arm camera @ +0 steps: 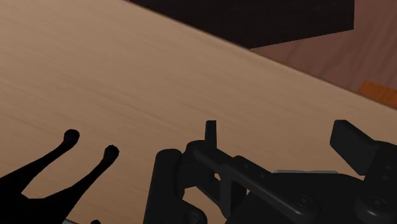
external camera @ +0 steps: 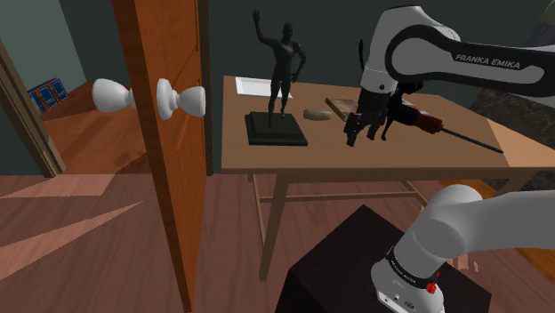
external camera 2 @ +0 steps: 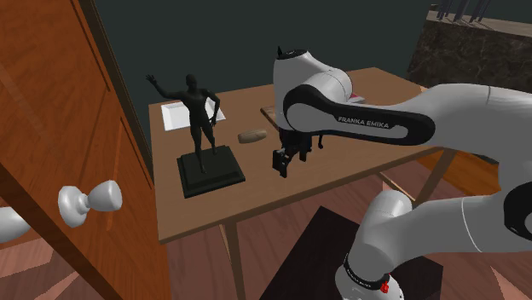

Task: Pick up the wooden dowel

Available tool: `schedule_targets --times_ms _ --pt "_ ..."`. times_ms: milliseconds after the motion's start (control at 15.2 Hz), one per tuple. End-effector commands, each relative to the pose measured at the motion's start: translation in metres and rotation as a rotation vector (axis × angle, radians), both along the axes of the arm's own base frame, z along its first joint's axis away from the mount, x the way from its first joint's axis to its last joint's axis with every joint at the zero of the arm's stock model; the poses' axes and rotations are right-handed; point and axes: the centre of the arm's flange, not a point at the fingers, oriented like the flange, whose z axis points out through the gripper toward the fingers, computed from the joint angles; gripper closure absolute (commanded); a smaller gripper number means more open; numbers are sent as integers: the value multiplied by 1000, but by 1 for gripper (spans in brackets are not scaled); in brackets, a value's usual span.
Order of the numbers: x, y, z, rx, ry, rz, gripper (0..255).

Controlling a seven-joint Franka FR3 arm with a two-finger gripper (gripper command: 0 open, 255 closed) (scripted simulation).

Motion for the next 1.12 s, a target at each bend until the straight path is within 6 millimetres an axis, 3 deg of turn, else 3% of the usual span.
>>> schedule_targets --times_ms 0,528,1056 --pt "0 0 0 0 0 0 0" --pt "74 -80 2 67 2 388 0" --pt "172 -125 0 134 4 775 0"
